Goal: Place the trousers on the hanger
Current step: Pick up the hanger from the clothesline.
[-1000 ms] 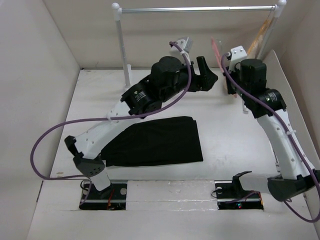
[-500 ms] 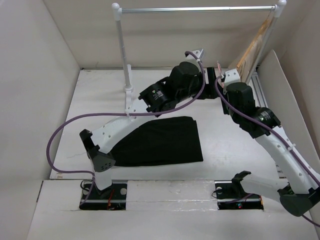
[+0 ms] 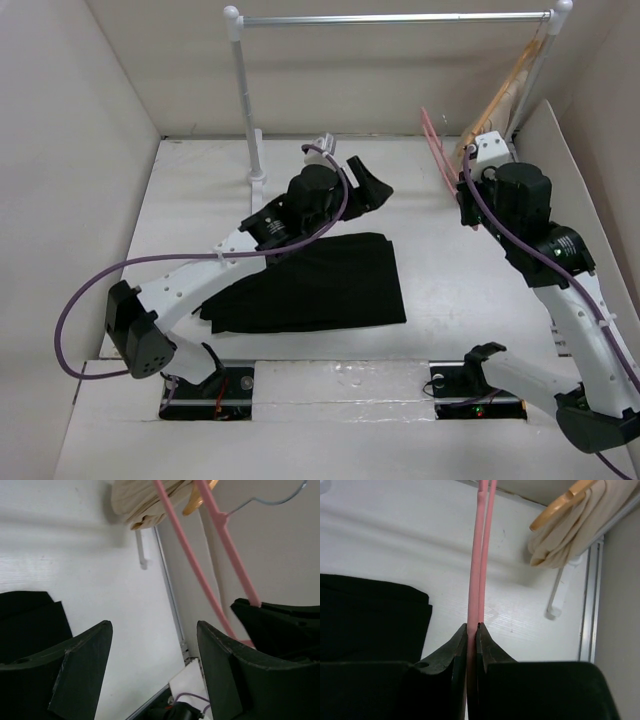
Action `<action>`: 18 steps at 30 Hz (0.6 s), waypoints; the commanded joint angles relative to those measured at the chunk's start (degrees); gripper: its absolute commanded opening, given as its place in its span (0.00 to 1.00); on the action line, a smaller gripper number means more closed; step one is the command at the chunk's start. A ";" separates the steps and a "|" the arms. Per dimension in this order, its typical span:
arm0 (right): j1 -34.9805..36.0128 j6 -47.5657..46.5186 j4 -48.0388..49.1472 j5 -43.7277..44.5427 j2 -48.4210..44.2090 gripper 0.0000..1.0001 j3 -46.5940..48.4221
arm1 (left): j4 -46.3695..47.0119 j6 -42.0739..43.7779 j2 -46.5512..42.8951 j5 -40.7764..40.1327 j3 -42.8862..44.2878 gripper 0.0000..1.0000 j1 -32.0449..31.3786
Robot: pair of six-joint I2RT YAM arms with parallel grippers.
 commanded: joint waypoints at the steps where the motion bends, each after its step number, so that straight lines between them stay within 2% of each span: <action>1: 0.81 -0.92 5.31 -6.25 -0.68 0.00 1.61 | 7.81 -2.01 -1.17 3.39 3.83 0.65 0.57; 3: 1.68 -0.66 5.14 -6.16 -0.59 0.00 1.35 | 5.87 -1.03 2.34 4.71 8.74 0.65 0.57; 10: 6.52 1.01 5.49 -3.27 -1.91 0.00 -1.03 | 3.67 -0.33 10.26 7.18 17.11 0.66 0.57; 12: 8.18 1.71 5.40 -2.04 -1.99 0.00 -1.55 | 0.35 0.20 13.15 7.18 19.13 0.64 0.57; 18: 12.93 2.85 5.58 1.21 -1.65 0.00 -2.26 | -1.87 0.38 16.68 7.18 23.00 0.59 0.57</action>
